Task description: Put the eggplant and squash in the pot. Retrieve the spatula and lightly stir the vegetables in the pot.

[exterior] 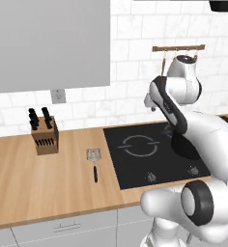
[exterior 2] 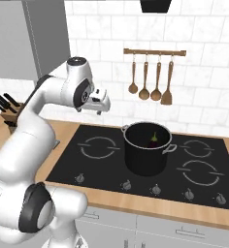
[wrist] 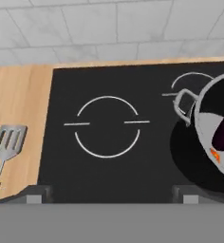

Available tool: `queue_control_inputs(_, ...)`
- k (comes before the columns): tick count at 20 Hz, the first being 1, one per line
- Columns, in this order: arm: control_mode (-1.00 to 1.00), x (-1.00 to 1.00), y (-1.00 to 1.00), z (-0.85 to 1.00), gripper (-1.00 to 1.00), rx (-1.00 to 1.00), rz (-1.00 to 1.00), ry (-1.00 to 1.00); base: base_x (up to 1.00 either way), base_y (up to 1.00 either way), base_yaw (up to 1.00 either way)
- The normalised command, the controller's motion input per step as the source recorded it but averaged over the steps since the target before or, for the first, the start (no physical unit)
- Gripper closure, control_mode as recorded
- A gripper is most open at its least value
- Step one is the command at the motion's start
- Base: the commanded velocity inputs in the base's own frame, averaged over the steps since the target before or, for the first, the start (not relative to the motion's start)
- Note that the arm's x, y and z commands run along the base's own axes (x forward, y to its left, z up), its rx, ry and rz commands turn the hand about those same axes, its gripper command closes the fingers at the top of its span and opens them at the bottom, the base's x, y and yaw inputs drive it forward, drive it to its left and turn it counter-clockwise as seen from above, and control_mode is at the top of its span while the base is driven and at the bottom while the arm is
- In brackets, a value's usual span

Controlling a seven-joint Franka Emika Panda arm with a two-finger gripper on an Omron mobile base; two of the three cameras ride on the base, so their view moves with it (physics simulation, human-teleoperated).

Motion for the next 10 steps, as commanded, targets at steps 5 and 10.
queue_control_inputs(5, -1.0, -0.21, 0.58, -0.11, -1.0, -0.14, 0.9, 0.03, 0.0, 0.0, 0.0)
queue_control_inputs(10, -1.0, -0.17, 0.56, -0.24, -1.0, -0.28, 0.84, 0.0, 0.0, 0.0, 0.0)
